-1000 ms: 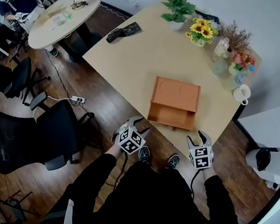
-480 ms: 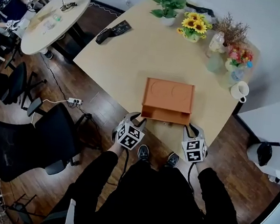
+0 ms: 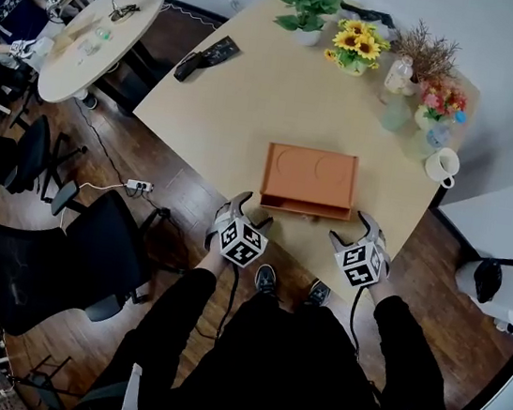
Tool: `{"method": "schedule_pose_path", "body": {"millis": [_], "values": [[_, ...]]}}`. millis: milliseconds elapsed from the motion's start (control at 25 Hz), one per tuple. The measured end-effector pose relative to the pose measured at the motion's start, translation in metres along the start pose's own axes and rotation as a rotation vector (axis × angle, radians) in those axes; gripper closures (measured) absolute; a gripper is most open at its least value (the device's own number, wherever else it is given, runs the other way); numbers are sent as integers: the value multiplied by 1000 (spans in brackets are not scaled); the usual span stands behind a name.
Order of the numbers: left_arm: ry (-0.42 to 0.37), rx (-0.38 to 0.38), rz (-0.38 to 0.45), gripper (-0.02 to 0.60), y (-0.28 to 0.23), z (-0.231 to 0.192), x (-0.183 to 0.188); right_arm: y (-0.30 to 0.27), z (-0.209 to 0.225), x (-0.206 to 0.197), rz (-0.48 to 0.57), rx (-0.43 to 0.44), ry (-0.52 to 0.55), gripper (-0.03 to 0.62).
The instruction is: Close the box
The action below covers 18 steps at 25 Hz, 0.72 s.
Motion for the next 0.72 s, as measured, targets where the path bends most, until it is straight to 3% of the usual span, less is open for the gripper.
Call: {"method": "schedule_pose_path", "body": {"millis": [120,200,320,400,480,520,720], "values": [[-69,-77,20,207,-9,-2,3,-8,9,5,12,66,10,214],[-23,-97,46,209,-13,-9,12,-10,16,12,38,76,-3,219],[80,-116,67,219,-16,-19,24,-12,21,19,57,95,16,320],[106,-93,62,275,-17,-23,26,-13,23,19,67,68,6,360],[170,-46,66,381,-16,-28,25,-13,26,17,78,15,-38,452],[212,-25,68,401,-16,-30,25,-12,27,16,80,-7,-58,478],[377,71,86,416,-13,-25,22,-13,26,15,94,-53,-153,485]]}}
Point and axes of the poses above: the fingertips, and each gripper's own axes: y backward along the fingers, z to its right, x out of its top, the point moved 6 cm from there along y, backward along the fingers, and after that the axes turned 8 degrees about z, right-handed, at the moved point
